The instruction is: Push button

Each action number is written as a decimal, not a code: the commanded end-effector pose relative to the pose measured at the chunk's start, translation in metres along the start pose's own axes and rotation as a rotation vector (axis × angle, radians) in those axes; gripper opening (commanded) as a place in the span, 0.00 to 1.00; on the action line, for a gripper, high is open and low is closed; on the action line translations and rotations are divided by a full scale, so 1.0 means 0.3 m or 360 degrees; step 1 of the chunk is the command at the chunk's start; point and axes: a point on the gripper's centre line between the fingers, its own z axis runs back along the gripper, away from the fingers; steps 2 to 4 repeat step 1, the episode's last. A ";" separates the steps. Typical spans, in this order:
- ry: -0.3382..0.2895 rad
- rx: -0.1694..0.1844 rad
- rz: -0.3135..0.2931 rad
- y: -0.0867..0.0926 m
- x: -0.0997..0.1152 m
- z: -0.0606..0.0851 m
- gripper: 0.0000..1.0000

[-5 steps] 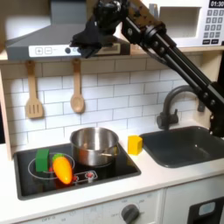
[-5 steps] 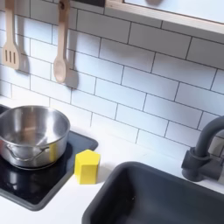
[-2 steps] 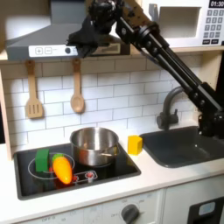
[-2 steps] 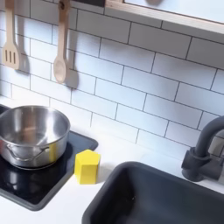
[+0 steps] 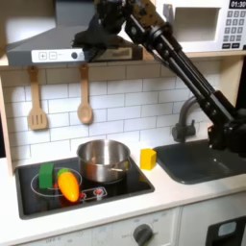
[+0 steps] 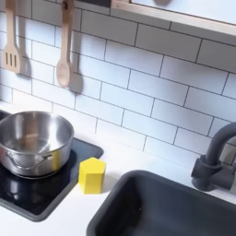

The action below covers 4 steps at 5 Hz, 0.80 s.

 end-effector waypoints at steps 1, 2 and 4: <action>0.0018 0.0033 -0.0018 -0.006 -0.001 -0.003 0.00; 0.0018 0.0033 -0.0018 -0.006 -0.001 -0.003 0.00; 0.0018 0.0033 -0.0018 -0.006 -0.001 -0.003 0.00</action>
